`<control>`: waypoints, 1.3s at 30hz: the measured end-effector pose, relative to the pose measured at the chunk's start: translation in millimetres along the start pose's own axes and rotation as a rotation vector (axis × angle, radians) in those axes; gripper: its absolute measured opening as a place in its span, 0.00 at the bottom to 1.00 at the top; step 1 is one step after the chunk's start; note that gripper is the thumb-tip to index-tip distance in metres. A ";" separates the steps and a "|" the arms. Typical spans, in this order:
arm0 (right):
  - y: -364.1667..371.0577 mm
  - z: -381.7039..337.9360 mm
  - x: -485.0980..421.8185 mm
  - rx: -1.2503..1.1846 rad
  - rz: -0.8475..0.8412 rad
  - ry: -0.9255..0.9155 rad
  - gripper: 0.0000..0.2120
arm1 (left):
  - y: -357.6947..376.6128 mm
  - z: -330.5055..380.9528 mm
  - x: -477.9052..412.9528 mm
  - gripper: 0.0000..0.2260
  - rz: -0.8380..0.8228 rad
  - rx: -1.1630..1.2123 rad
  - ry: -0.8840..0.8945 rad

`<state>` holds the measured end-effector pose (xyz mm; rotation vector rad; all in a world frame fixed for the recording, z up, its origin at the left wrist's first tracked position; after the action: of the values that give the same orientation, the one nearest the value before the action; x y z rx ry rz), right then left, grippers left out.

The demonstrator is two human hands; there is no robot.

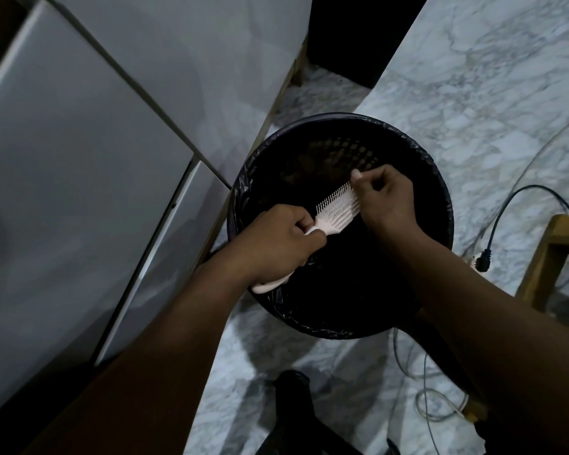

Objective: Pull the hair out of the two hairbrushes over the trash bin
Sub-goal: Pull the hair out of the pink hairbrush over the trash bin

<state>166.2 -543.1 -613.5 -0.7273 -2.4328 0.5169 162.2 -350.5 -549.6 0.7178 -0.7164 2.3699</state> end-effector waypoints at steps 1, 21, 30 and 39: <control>-0.3 -0.7 -0.3 0.011 0.032 0.034 0.12 | 0.1 0.2 0.4 0.08 -0.002 -0.003 0.000; 5.8 -12.1 12.8 -0.051 -0.146 -0.045 0.14 | -1.5 -3.8 -0.9 0.11 0.225 -0.145 0.073; 5.7 -11.9 8.7 -0.033 -0.016 0.075 0.16 | -1.3 -2.1 3.5 0.09 0.238 -0.264 0.092; 12.8 -29.3 36.6 0.138 -0.554 0.286 0.28 | -0.1 -5.4 -0.9 0.09 0.272 -0.217 0.010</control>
<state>162.6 -505.6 -582.8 -0.0469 -2.1707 0.3247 161.1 -347.4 -554.0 0.5442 -1.1075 2.4801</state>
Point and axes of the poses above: each hand's wrist, its own x-axis away from the middle knuckle, its own y-axis out of the palm, z = x × y, the point moved 2 cm from there along -x, towards the middle knuckle, and after that the axes turned 5 degrees about z, right-handed, at the moved point
